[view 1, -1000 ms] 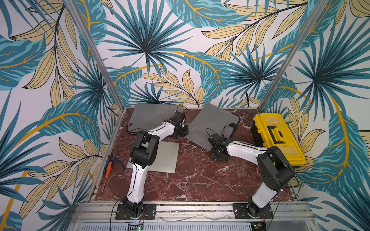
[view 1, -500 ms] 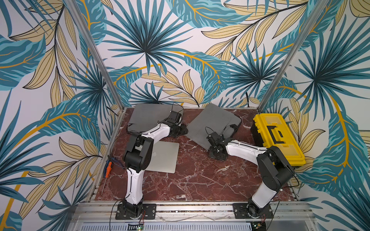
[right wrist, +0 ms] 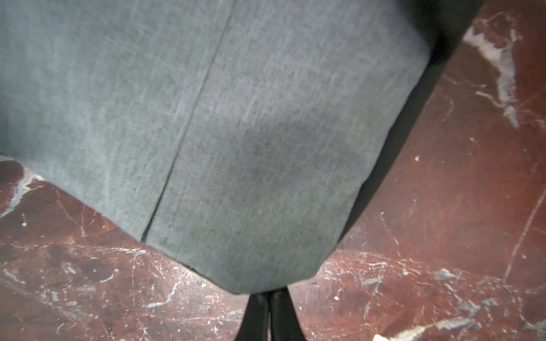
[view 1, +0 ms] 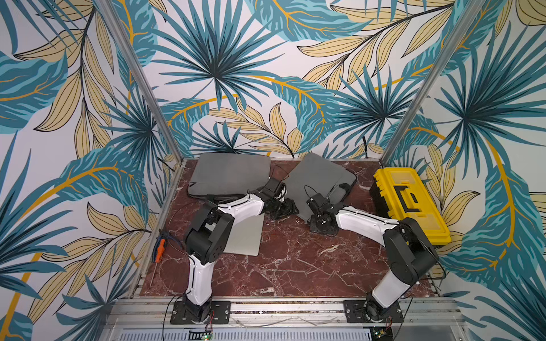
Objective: Open the zippered laptop bag and take out the laptop
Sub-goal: Unzip the zipper on the zippered laptop bag.
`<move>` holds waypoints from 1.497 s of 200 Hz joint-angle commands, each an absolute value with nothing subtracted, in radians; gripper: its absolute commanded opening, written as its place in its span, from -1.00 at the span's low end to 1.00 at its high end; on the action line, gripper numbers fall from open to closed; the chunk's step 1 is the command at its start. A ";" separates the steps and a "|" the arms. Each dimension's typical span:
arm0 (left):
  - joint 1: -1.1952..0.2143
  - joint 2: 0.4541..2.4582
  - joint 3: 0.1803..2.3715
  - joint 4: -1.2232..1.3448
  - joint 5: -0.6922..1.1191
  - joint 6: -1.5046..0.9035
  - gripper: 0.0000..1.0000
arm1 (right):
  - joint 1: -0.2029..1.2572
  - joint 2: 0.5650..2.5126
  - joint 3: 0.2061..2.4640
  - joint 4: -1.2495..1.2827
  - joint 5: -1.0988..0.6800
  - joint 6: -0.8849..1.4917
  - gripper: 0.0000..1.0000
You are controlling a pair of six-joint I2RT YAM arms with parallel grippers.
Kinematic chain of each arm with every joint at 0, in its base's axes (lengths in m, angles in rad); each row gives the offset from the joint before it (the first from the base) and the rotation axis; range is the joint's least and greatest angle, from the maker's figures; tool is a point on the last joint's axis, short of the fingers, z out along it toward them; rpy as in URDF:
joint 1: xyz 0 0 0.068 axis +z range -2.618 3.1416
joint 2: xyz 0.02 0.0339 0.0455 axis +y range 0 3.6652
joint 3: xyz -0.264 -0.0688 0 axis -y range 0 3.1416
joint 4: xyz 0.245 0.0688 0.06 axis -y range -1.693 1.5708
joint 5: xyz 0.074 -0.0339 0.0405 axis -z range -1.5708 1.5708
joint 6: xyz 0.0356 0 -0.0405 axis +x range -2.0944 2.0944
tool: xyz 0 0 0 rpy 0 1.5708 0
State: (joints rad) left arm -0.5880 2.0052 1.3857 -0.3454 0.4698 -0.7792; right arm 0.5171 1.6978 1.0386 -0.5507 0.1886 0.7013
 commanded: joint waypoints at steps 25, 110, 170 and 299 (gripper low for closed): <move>-0.621 2.088 1.438 -0.282 0.600 -0.866 0.27 | 0.487 1.658 0.991 -0.423 0.095 0.687 -1.00; -0.660 2.163 1.519 -0.250 0.661 -0.890 0.11 | 0.479 1.662 0.976 -0.346 0.020 0.695 -1.00; -0.671 2.194 1.550 -0.250 0.671 -0.898 -0.54 | 0.477 1.649 0.956 -0.351 0.010 0.695 -1.00; -0.655 2.172 1.484 -0.249 0.562 -0.907 -1.00 | 0.368 1.578 0.898 -0.401 0.013 0.649 -1.00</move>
